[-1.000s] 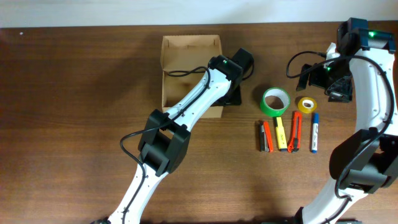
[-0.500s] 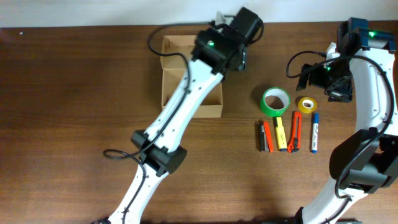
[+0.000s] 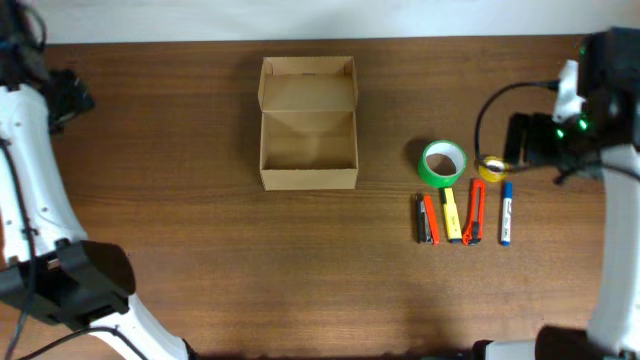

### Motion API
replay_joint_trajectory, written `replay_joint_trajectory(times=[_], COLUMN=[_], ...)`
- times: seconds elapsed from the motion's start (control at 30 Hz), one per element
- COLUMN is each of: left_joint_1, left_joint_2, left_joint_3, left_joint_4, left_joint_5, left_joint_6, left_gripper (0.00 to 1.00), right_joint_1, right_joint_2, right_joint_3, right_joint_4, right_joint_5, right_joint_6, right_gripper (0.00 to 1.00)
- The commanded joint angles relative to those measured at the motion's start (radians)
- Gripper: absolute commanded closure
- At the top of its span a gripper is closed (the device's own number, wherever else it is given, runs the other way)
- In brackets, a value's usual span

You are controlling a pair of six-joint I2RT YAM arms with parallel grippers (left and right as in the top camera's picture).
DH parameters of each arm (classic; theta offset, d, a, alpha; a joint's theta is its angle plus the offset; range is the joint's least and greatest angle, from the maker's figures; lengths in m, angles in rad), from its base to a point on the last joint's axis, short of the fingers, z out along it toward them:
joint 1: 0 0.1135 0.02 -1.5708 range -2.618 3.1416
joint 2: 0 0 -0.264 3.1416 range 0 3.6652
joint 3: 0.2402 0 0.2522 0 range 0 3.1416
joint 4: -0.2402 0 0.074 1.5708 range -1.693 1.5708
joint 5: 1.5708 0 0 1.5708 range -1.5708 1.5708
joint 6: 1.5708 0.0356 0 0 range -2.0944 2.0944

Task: Pack container
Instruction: 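Withdraw the left arm to the left side, then lower the right gripper and grasp the green tape roll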

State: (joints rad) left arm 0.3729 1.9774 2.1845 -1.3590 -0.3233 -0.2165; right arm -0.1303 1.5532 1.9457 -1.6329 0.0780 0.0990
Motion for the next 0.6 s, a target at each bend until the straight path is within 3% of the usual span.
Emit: replay_joint_trajectory(times=[0.0, 0.1, 0.2, 0.27, 0.3, 0.57], left_joint_1=[0.026, 0.049, 0.049, 0.049, 0.049, 0.049], left_joint_2=[-0.018, -0.008, -0.008, -0.008, -0.008, -0.008], left_joint_3=[-0.094, -0.199, -0.229, -0.229, -0.229, -0.229], left_joint_4=[0.048, 0.082, 0.088, 0.088, 0.088, 0.088], left_joint_5=[0.015, 0.013, 0.013, 0.013, 0.013, 0.013], left_joint_6=[0.084, 0.084, 0.084, 0.084, 0.084, 0.084], left_gripper=[0.0, 0.0, 0.0, 0.0, 0.0, 0.0], right_joint_1=[-0.001, -0.001, -0.002, -0.002, -0.001, 0.04], right_joint_2=[-0.047, -0.031, 0.124, 0.24, 0.296, 0.599], right_joint_3=[0.007, 0.006, 0.006, 0.006, 0.006, 0.006], right_joint_4=[-0.011, 0.004, 0.053, 0.083, 0.093, 0.183], right_joint_5=[0.04, 0.039, 0.026, -0.027, -0.042, -0.129], right_joint_6=[0.014, 0.055, 0.1, 0.101, 0.1, 0.001], right_gripper=[0.01, 0.01, 0.0, 0.13, 0.12, 0.15])
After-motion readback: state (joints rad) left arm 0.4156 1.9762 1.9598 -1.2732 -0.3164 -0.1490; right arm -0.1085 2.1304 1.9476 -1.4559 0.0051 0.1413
